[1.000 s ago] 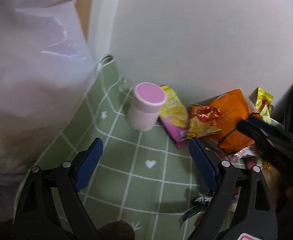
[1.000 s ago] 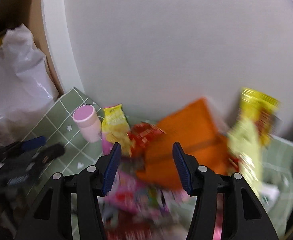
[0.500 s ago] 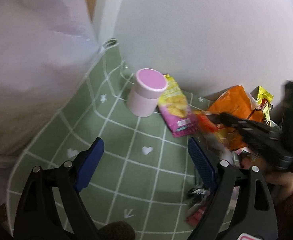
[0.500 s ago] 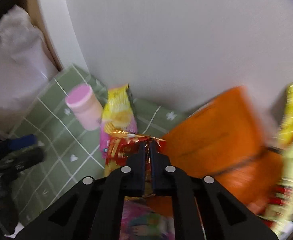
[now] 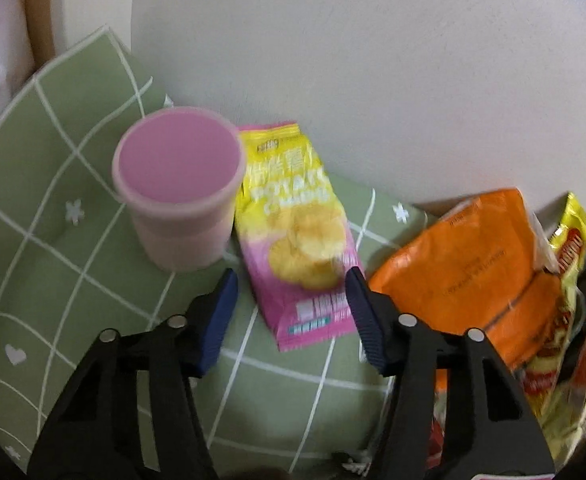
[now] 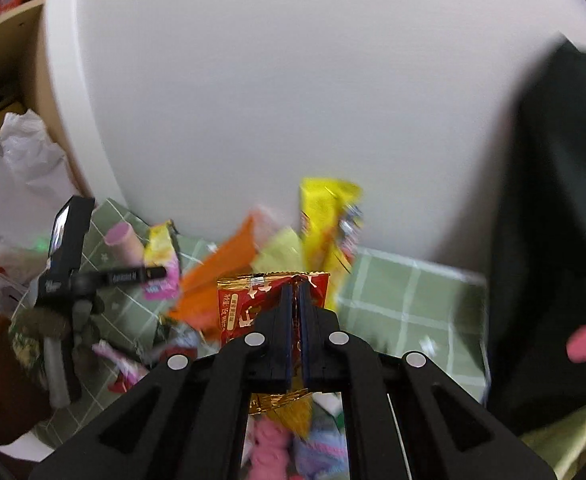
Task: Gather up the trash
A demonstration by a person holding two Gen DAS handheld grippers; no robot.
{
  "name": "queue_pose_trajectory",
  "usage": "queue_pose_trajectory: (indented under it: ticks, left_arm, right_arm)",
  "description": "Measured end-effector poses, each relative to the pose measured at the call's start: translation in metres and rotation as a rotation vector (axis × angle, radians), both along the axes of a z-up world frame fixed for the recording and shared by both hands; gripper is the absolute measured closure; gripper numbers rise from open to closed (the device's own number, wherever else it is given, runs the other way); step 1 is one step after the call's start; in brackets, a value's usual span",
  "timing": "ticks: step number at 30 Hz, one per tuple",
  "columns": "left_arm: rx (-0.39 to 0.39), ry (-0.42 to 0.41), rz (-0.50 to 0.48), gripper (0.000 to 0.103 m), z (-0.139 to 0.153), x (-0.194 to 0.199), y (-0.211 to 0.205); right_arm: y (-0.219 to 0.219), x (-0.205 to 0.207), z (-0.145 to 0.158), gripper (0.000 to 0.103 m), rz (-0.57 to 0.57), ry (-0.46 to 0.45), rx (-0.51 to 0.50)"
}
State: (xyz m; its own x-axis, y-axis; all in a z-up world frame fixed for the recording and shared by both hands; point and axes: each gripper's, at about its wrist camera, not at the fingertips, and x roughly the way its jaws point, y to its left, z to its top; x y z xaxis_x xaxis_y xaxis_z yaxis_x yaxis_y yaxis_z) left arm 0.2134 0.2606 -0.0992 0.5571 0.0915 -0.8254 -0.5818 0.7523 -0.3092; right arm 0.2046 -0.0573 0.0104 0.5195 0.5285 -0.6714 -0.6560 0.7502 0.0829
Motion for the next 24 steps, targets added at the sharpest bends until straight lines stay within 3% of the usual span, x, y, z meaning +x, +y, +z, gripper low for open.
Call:
queue_pose_trajectory:
  ticks: [1, 6, 13, 14, 16, 18, 24]
  left_arm:
    - [0.006, 0.008, -0.006, 0.069, 0.001, 0.003, 0.0]
    - [-0.016, 0.003, -0.06, 0.098, 0.008, -0.01, -0.002]
    - [-0.043, -0.047, -0.238, 0.098, 0.026, -0.063, -0.021]
    - [-0.042, -0.06, -0.233, 0.097, 0.029, -0.069, -0.019]
    - [-0.049, -0.08, -0.184, 0.076, 0.029, -0.08, -0.006]
    - [-0.081, -0.098, -0.116, 0.067, 0.027, -0.081, 0.01]
    - [-0.023, -0.061, -0.033, 0.066, 0.011, -0.027, 0.013]
  right_arm:
    - [-0.001, -0.003, -0.003, 0.098, -0.009, 0.001, -0.006]
    - [-0.012, -0.004, -0.017, 0.098, -0.051, 0.039, -0.009]
    - [-0.005, -0.002, -0.029, 0.098, -0.076, 0.053, 0.018]
    - [-0.005, -0.004, -0.03, 0.098, -0.078, 0.055, 0.023]
    - [-0.004, -0.007, -0.031, 0.098, -0.078, 0.054, 0.029]
    - [-0.008, -0.015, -0.026, 0.098, -0.076, 0.049, 0.022]
    - [-0.019, -0.026, -0.022, 0.098, -0.09, 0.028, -0.003]
